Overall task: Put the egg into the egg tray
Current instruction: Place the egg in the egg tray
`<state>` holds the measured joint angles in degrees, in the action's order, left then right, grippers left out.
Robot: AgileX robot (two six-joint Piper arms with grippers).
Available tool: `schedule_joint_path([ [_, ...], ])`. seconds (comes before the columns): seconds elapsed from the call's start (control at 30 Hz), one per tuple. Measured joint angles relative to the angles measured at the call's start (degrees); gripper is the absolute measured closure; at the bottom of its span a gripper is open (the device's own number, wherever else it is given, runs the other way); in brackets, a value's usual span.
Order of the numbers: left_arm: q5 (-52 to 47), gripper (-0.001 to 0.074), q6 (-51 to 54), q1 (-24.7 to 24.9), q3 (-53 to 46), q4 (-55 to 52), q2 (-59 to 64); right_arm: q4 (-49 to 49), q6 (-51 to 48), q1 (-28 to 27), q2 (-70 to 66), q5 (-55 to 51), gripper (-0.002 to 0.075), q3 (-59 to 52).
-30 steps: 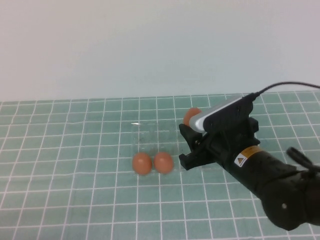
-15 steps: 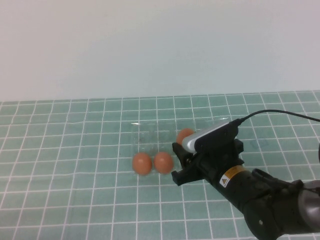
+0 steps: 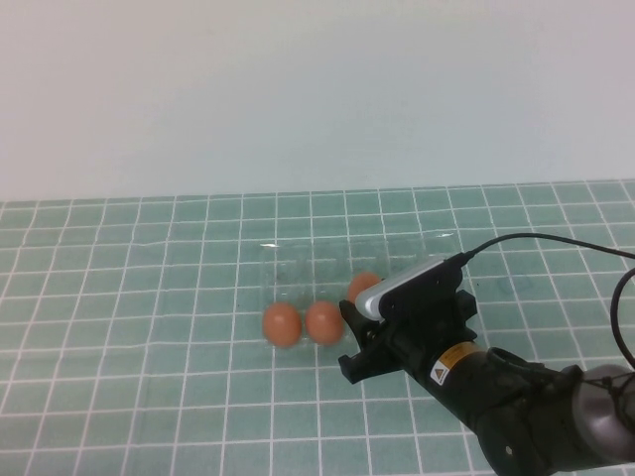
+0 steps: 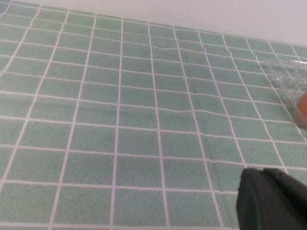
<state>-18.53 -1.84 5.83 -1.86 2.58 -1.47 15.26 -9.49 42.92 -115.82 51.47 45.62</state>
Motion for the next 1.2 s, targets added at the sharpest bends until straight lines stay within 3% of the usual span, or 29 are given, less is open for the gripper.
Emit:
schedule_joint_path([
  [0.5, 0.0, 0.0736, 0.0, 0.0, 0.0, 0.0, 0.0, 3.5, 3.4, 0.0, 0.0, 0.0, 0.0336, 0.0],
  [0.83, 0.0, 0.0736, 0.0, 0.0, 0.0, 0.0, 0.0, 3.6, 6.5, 0.0, 0.0, 0.0, 0.0265, 0.0],
  [1.2, 0.0, 0.0736, 0.0, 0.0, 0.0, 0.0, 0.0, 3.1, 6.5, 0.0, 0.9, 0.2, 0.0275, 0.0],
])
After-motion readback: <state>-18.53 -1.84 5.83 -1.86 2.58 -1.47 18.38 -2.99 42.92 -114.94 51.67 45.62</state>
